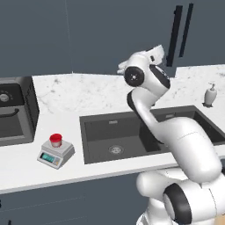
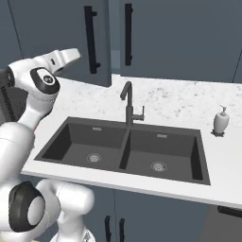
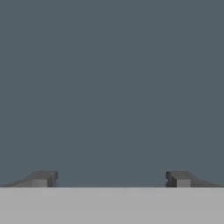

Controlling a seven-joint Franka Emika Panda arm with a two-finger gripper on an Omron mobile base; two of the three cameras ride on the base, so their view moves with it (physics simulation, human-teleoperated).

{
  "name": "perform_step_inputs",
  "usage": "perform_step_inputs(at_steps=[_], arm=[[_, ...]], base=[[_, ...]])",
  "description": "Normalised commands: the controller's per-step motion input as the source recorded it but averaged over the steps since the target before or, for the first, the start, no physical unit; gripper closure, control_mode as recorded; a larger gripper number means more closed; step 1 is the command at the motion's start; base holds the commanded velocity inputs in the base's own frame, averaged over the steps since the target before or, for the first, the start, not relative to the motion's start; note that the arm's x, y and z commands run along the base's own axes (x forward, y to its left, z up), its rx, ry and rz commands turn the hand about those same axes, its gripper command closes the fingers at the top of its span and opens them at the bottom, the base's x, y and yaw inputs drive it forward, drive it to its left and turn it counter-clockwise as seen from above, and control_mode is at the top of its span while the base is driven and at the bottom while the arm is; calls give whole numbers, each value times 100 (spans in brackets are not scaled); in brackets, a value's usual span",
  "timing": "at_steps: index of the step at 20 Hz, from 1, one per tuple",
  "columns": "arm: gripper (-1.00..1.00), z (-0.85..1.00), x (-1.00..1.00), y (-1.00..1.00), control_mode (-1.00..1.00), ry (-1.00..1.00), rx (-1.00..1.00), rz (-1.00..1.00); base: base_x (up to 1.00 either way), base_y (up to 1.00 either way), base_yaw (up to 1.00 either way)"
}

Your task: Pick the jam and place it on the digital scale for weighing, and close the cabinet.

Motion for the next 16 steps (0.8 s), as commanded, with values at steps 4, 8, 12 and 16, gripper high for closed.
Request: perform_step_inputs(at_steps=[4, 8, 12, 16], arm=[[-100, -5, 100, -8, -100, -4, 17, 30], [-100, -10, 100, -1, -100, -3, 8, 25], [-100, -9, 100, 0, -100, -2, 5, 18], [-100, -2, 100, 0, -100, 2, 9, 18]], base=[[0, 0, 0], [0, 0, 0], [0, 0, 0], [0, 0, 0]])
